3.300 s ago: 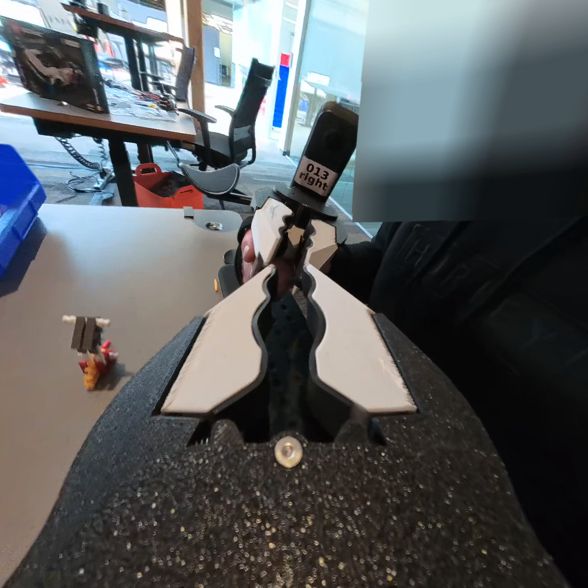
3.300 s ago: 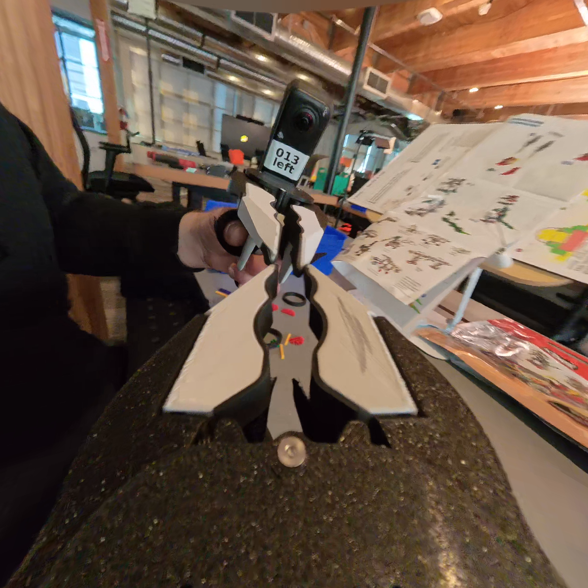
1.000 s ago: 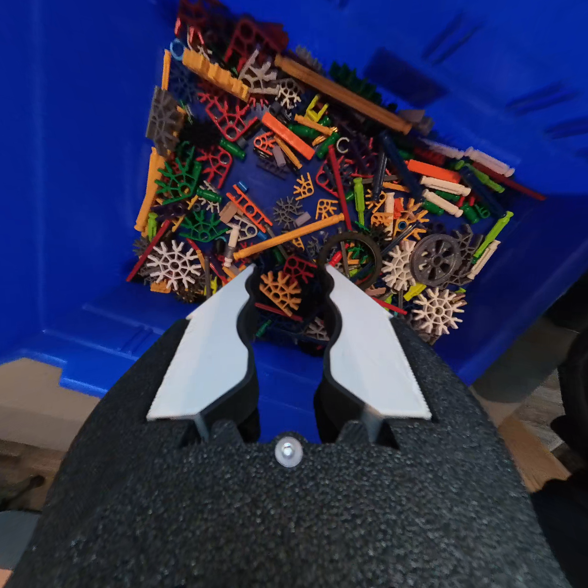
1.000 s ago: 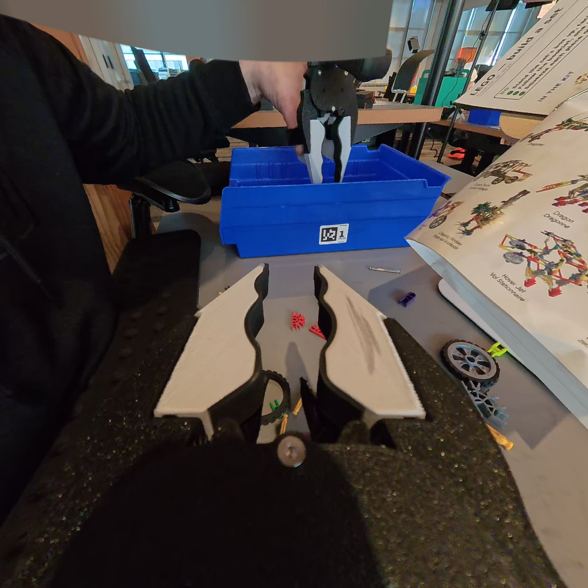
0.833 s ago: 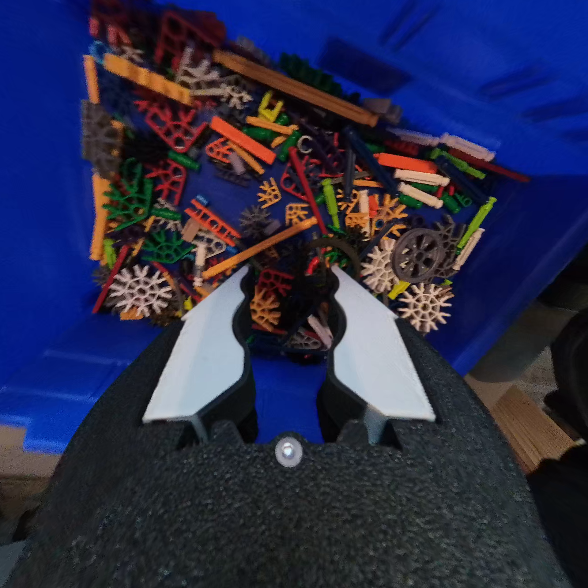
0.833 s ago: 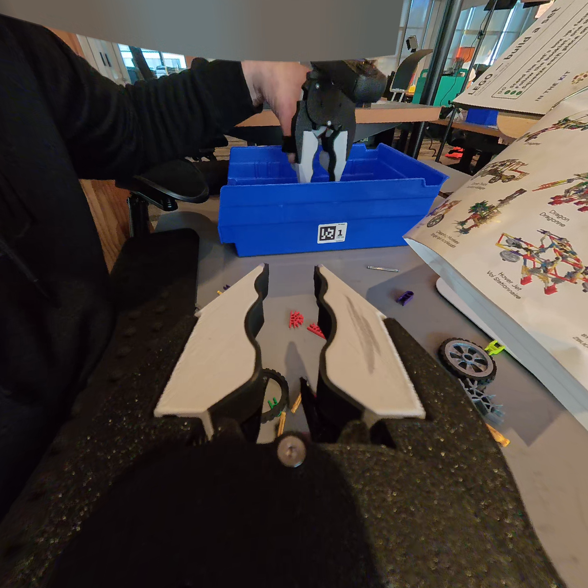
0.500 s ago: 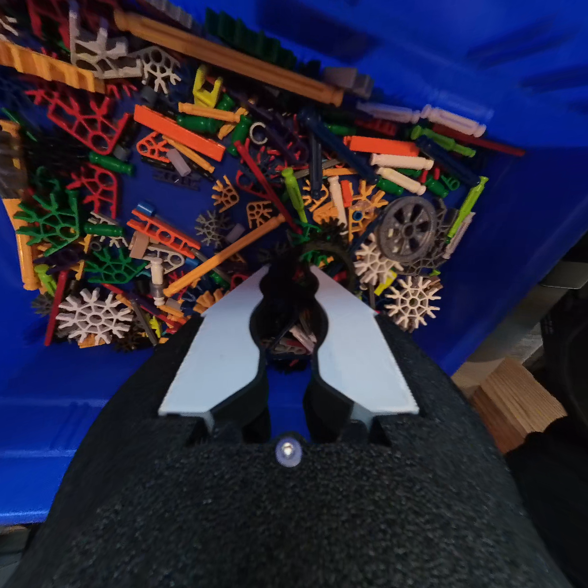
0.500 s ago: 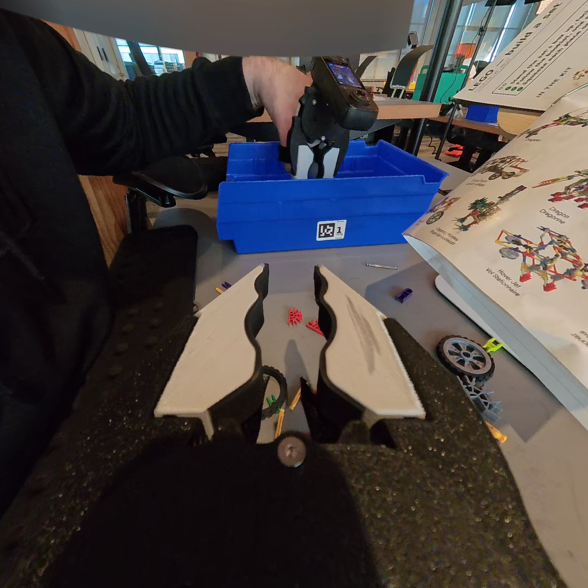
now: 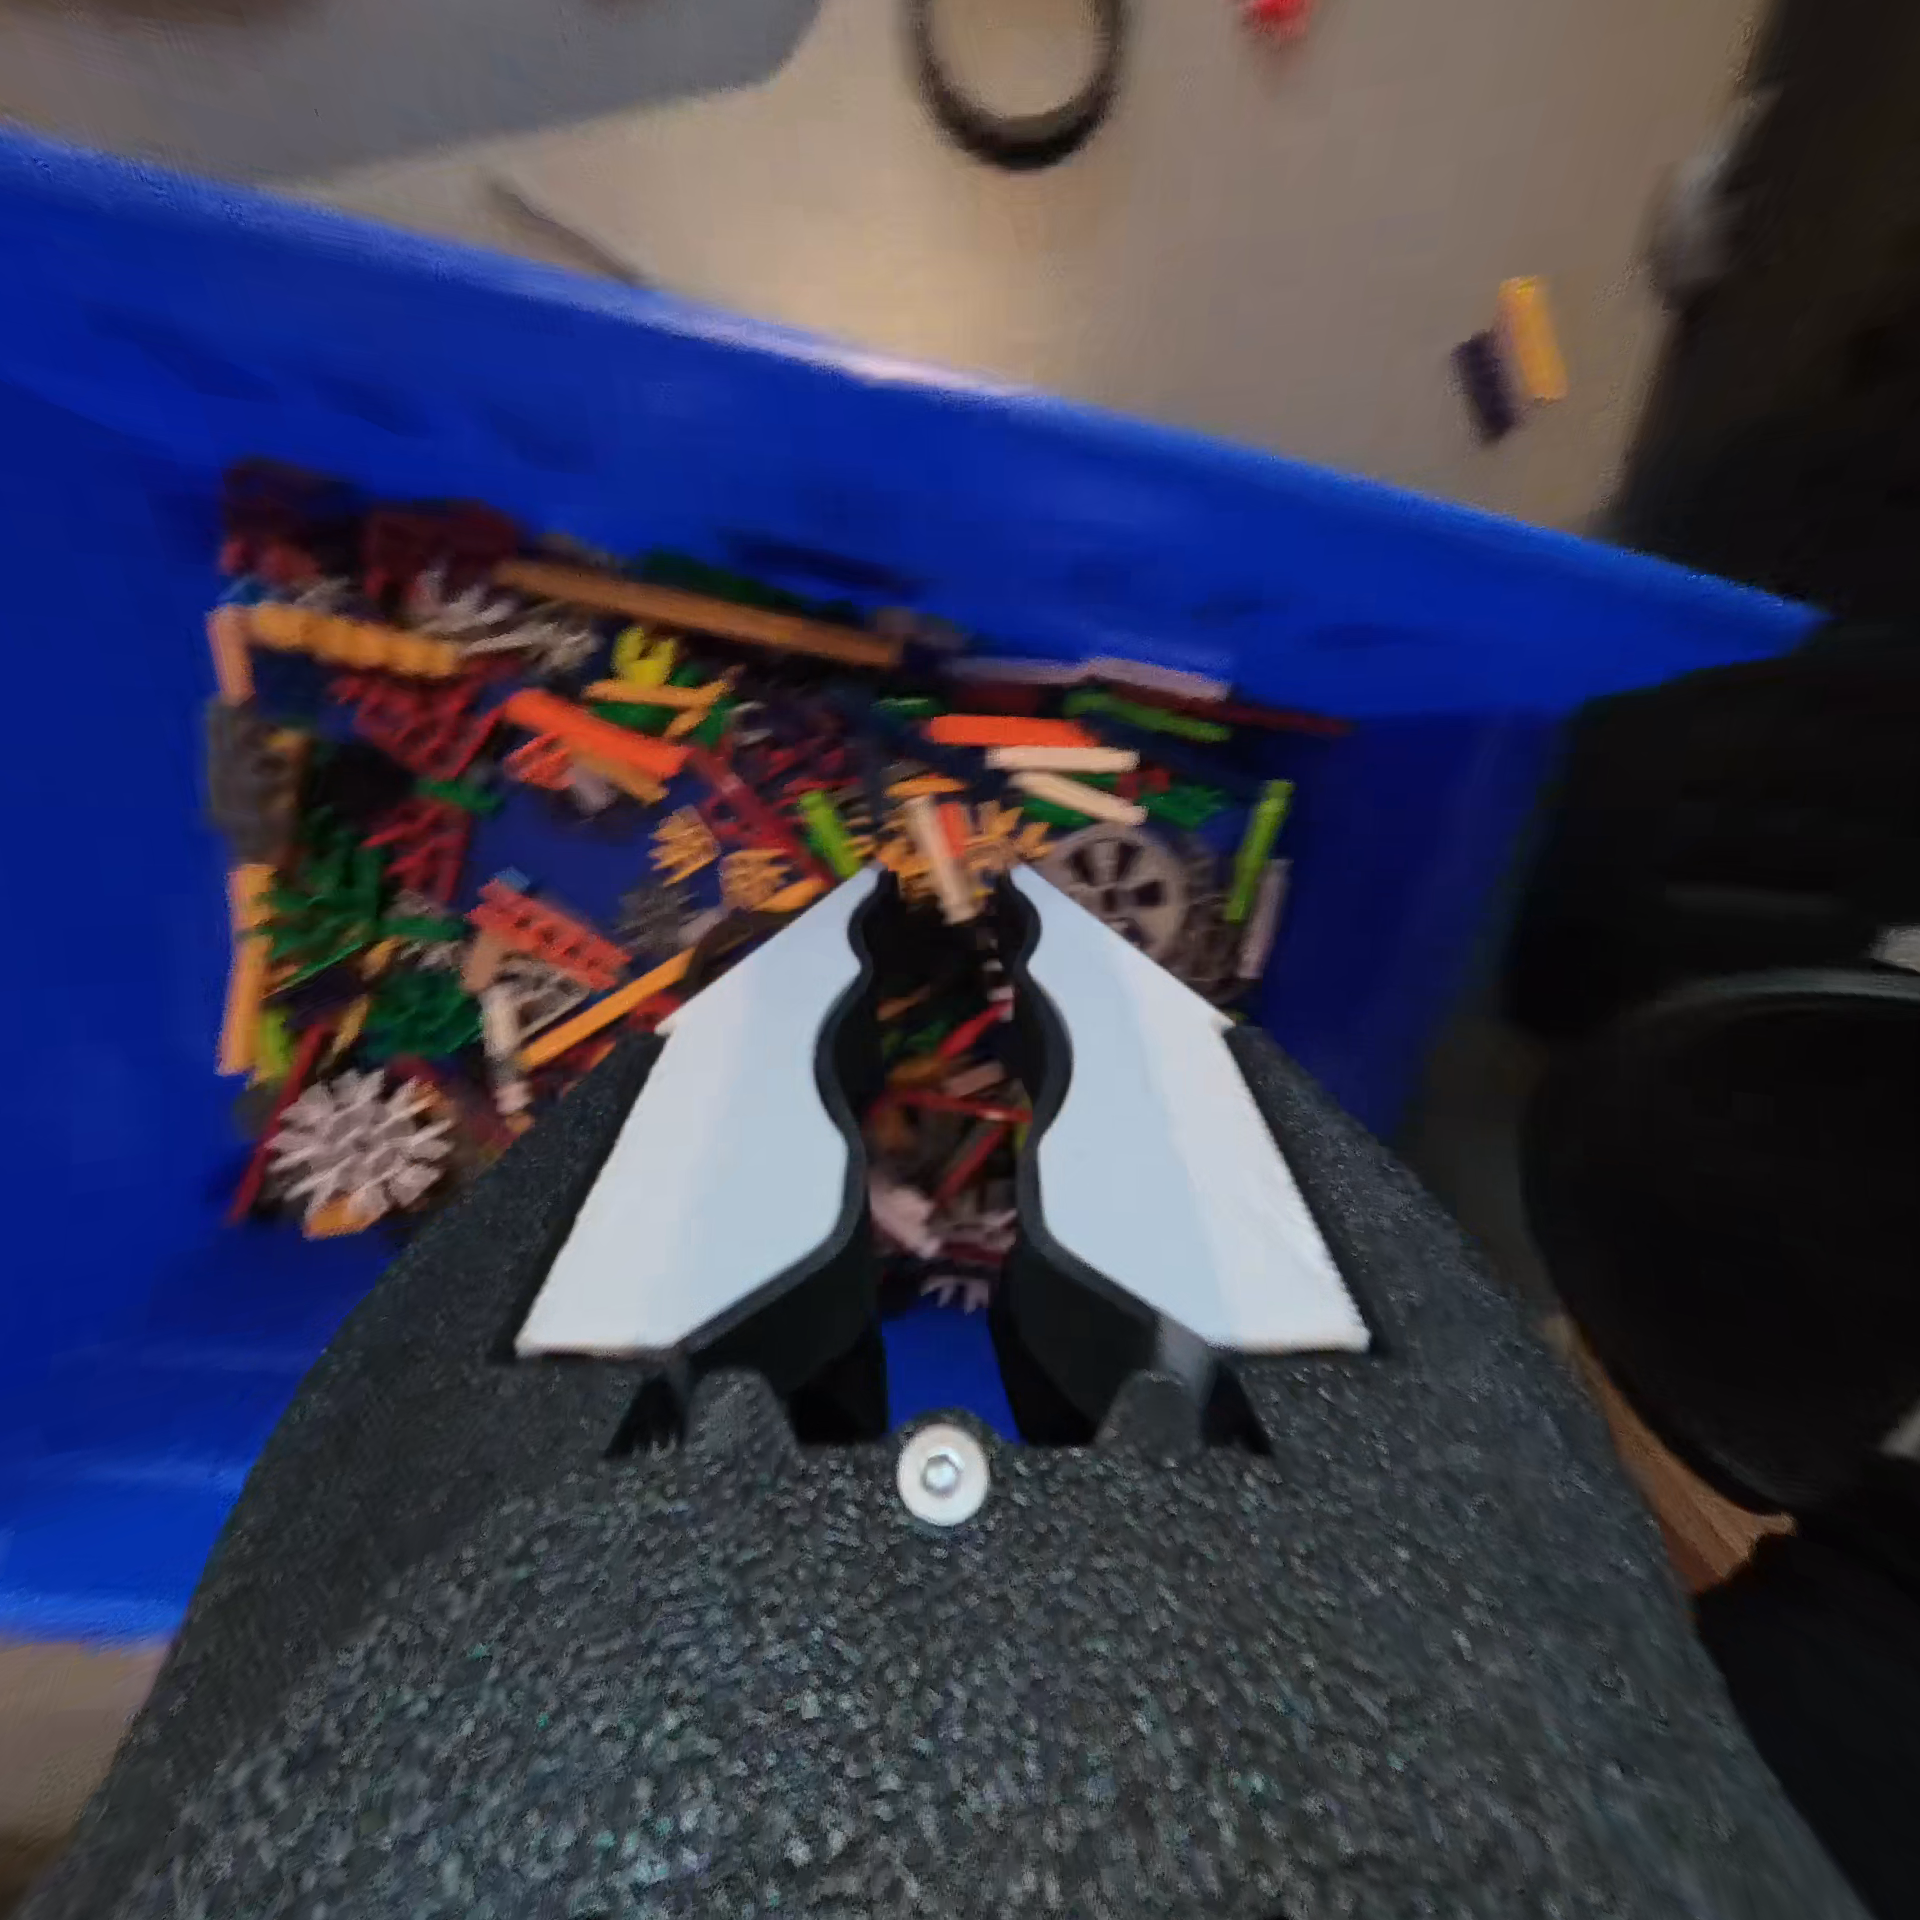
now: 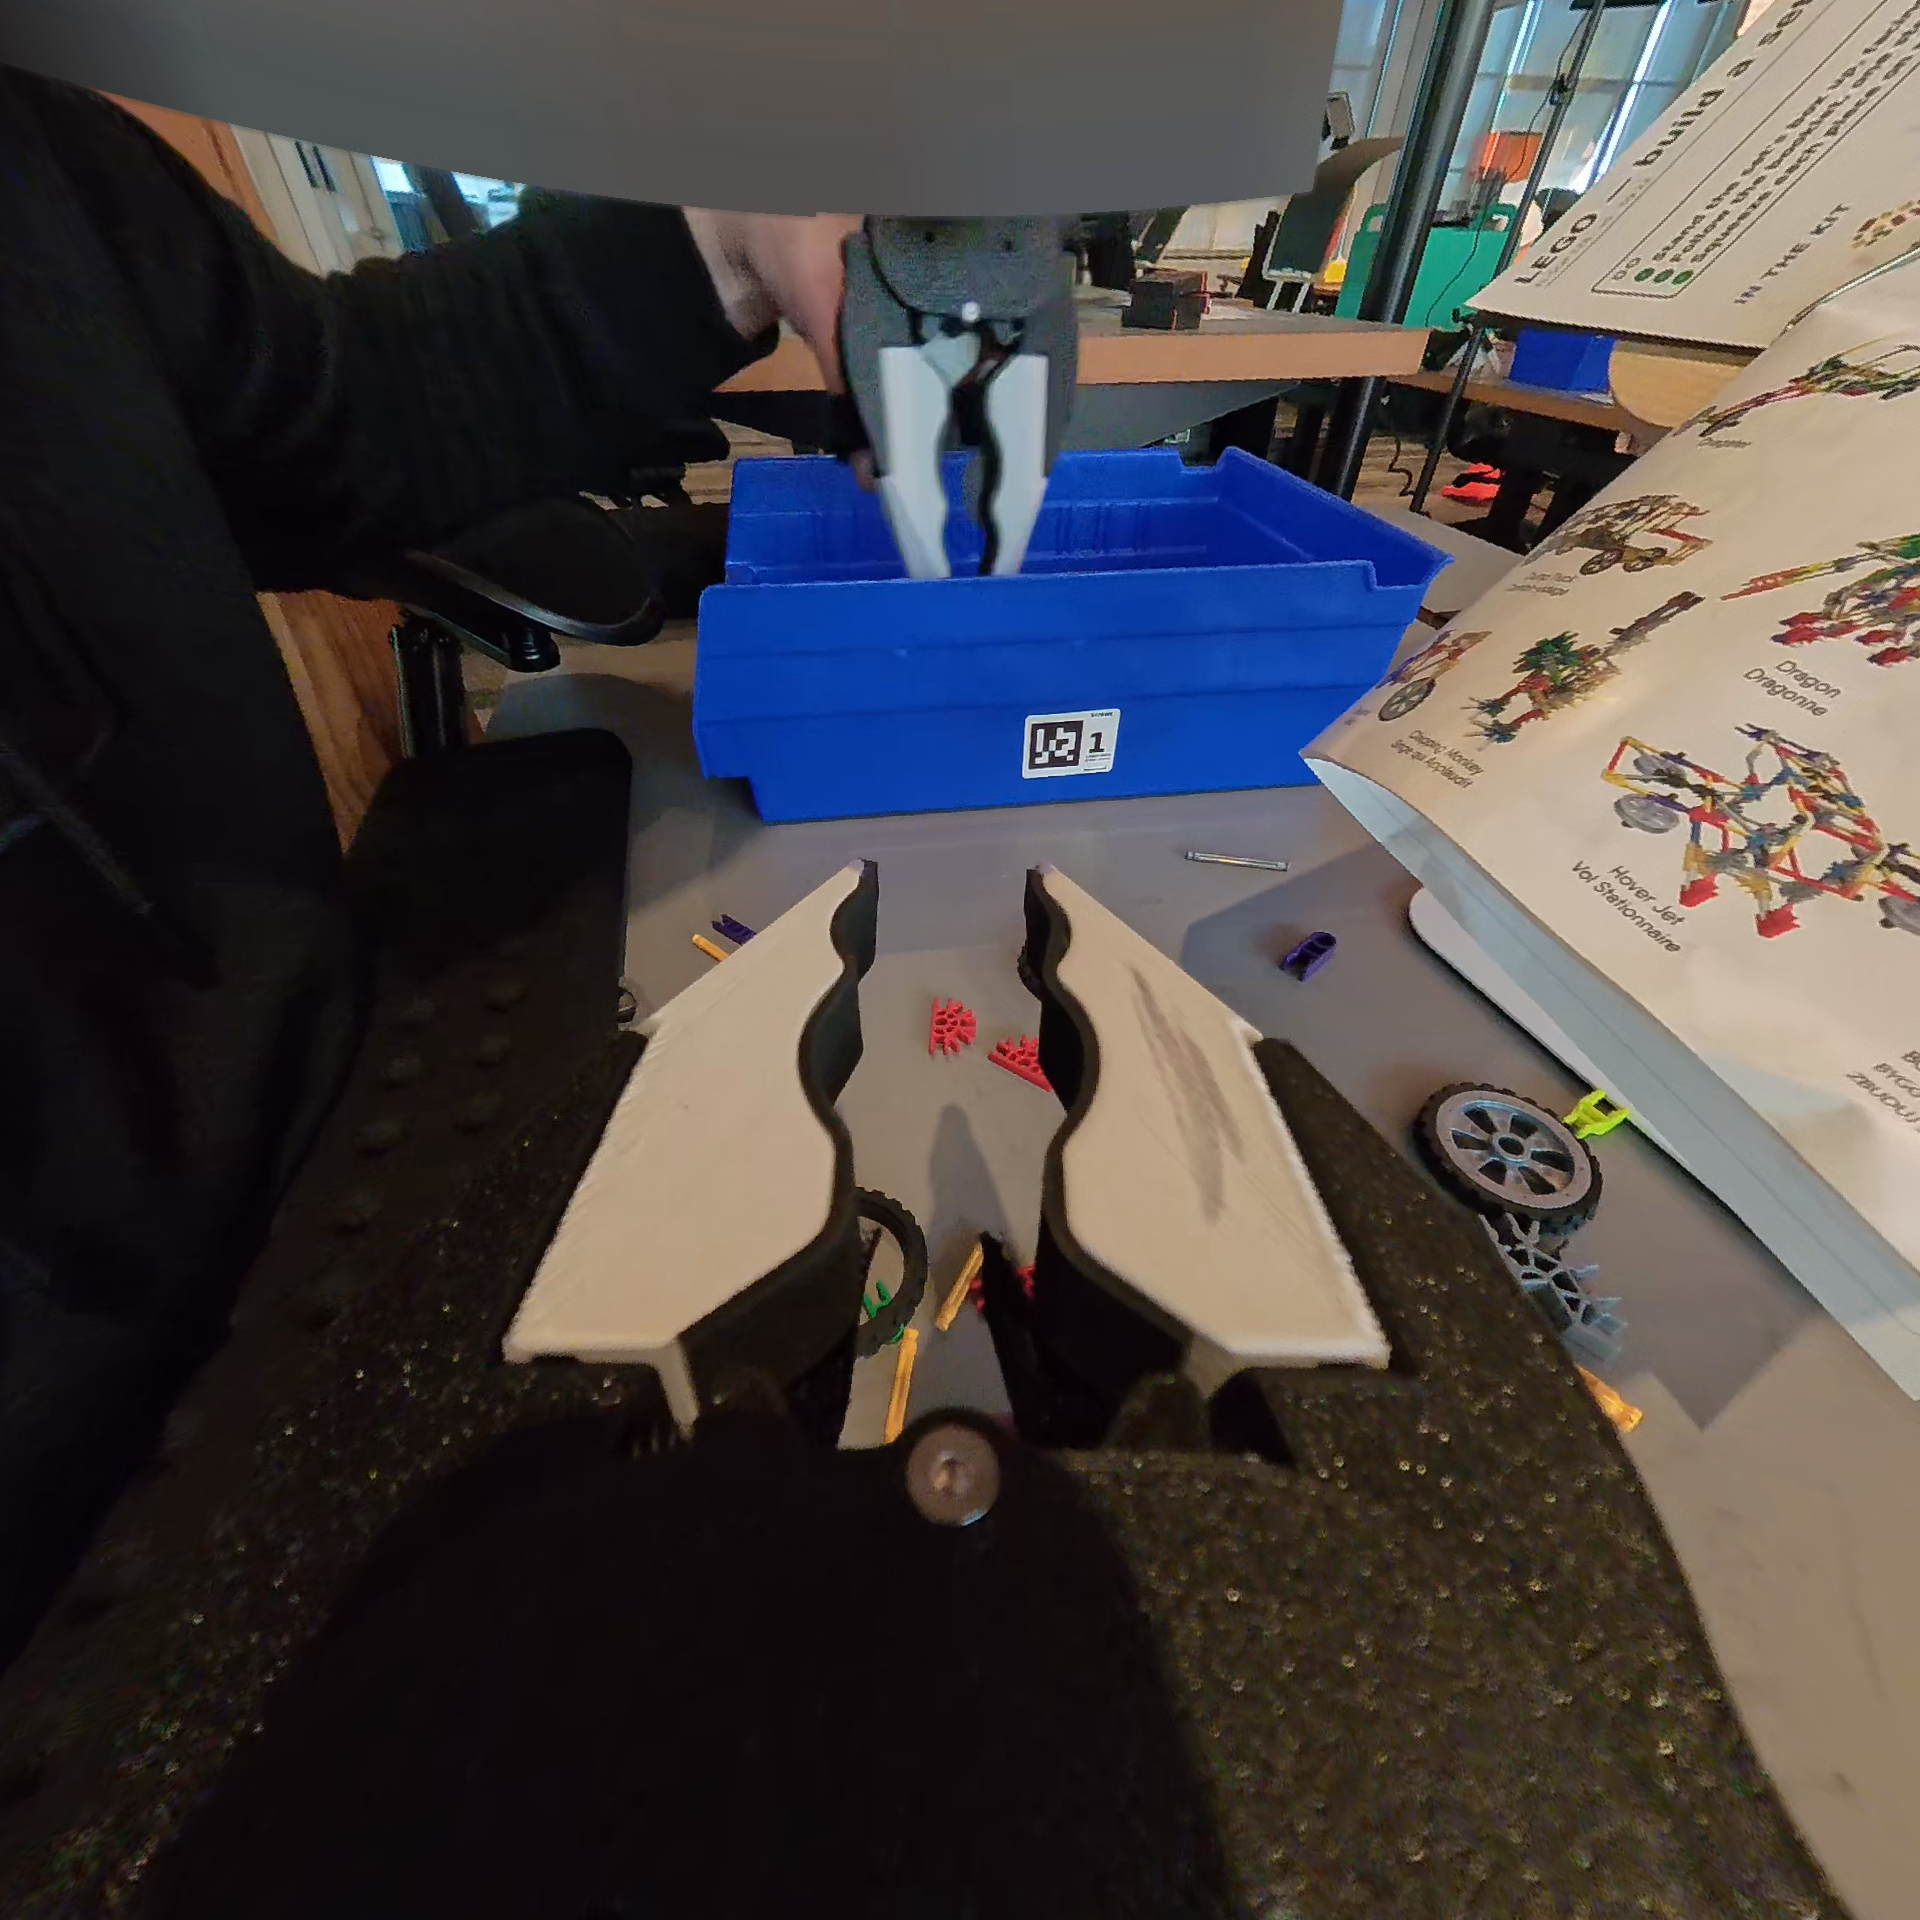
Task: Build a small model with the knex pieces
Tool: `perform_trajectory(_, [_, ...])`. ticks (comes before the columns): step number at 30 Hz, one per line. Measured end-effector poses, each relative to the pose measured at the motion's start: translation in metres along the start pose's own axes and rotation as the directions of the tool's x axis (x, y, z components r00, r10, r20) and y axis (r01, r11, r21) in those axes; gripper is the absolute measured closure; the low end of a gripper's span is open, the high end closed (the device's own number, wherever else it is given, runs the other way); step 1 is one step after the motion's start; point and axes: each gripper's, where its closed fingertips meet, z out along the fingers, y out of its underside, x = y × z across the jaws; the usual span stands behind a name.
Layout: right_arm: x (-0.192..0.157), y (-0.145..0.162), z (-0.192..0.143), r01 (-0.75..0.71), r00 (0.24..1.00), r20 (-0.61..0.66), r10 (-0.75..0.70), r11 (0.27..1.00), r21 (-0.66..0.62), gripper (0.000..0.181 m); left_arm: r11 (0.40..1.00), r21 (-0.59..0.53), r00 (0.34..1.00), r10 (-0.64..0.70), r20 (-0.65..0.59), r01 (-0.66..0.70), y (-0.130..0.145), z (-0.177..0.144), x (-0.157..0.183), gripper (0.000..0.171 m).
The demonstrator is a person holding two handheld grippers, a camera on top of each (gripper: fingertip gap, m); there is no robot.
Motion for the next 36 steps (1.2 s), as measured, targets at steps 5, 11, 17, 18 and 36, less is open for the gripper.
perform_trajectory(5, [-0.001, 0.001, 0.001, 0.003, 1.0, 0.004, -0.003, 1.0, -0.004, 0.154, 0.999, 0.018, 0.997, 0.042, -0.06, -0.041, -0.007, 0.031, 0.032, 0.143])
perform_trajectory(11, [0.001, 0.001, 0.0, 0.008, 1.0, -0.01, -0.008, 1.0, -0.006, 0.154, 0.999, 0.005, 0.997, 0.051, 0.059, -0.051, -0.012, 0.052, 0.022, 0.122])
perform_trajectory(17, [0.002, 0.003, 0.001, 0.003, 1.0, -0.009, -0.003, 1.0, -0.013, 0.154, 0.999, -0.038, 0.984, 0.045, 0.171, -0.039, 0.005, 0.048, -0.01, 0.142])
perform_trajectory(18, [0.002, 0.004, 0.001, 0.001, 1.0, -0.01, -0.001, 1.0, -0.015, 0.154, 0.999, -0.027, 0.98, 0.03, 0.197, -0.025, 0.006, 0.045, -0.018, 0.145])
perform_trajectory(36, [0.002, 0.004, 0.001, -0.006, 1.0, -0.005, 0.006, 1.0, -0.013, 0.154, 0.995, -0.069, 0.997, 0.073, -0.016, -0.073, 0.026, 0.04, 0.04, 0.114])
